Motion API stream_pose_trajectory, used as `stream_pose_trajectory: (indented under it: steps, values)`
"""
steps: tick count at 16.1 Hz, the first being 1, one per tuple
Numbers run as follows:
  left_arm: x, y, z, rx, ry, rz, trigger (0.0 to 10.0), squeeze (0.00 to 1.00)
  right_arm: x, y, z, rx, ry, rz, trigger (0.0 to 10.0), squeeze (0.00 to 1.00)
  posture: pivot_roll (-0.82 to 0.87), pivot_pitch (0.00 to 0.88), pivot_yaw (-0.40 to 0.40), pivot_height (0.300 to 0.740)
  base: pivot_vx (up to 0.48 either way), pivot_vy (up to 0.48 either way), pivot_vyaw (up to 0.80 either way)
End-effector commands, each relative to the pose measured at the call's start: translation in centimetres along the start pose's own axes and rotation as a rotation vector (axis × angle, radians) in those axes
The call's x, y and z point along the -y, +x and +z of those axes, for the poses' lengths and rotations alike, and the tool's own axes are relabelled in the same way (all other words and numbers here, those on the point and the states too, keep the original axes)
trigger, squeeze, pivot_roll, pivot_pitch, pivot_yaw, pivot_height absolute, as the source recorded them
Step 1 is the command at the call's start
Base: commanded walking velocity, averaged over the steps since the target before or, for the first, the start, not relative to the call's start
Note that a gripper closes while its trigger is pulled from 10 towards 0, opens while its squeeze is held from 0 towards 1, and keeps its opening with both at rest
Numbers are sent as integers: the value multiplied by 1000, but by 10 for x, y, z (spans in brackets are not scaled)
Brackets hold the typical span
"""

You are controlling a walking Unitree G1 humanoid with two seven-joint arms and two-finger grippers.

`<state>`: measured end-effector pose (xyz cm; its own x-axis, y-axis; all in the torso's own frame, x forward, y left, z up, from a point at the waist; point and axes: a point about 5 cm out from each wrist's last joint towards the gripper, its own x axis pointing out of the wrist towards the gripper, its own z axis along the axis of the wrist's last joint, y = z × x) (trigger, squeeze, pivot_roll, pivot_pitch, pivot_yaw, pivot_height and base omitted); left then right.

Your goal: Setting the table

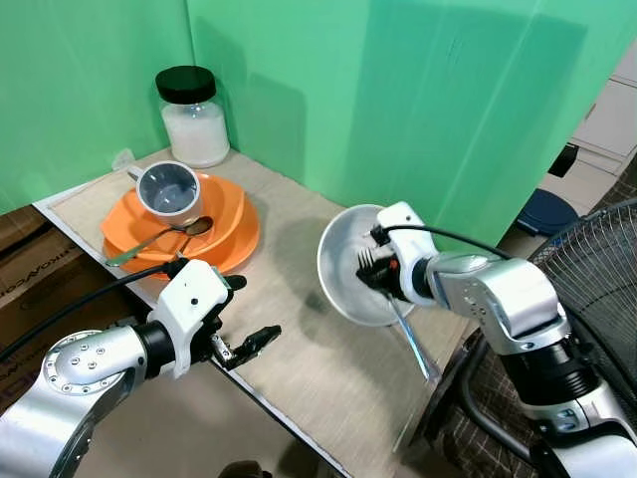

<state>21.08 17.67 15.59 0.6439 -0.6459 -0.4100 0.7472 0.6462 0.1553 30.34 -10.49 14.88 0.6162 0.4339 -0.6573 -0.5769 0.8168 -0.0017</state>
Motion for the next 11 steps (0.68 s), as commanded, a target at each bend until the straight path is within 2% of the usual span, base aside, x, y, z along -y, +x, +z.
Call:
stream_pose_trajectory:
  steps: [1,2,4,7,8,9,10,11]
  values:
    - [-2,-1,1,-9,13,12,10000,467,3,-5,5,34,-24,-17,0,0,155,0,-40,740,0,0,0]
    - [-1,-1,1,-9,13,11,10000,467,4,-7,4,34,-27,-21,1020,0,153,0,-38,740,0,0,0]
    - [-1,-2,1,-11,14,12,10000,471,7,-11,3,43,-14,-31,0,0,150,0,-35,740,0,0,0]
    - [-3,-2,0,-13,18,19,10000,463,11,-12,9,125,4,-57,0,0,147,0,-31,740,0,0,0]
    - [-3,-2,0,-13,19,20,10000,467,9,-11,10,142,-12,-60,6706,0,146,0,-29,740,0,0,0]
    - [-3,-2,0,-13,19,19,10000,467,8,-10,11,143,-16,-61,6706,0,146,0,-29,740,0,0,0]
    - [-3,-2,0,-13,20,19,10000,463,3,-7,9,132,-35,-47,10000,0,147,0,-30,740,0,0,0]
    - [-3,-1,0,-14,21,19,10000,463,1,-5,8,125,-43,-42,10000,0,148,0,-31,740,0,0,0]
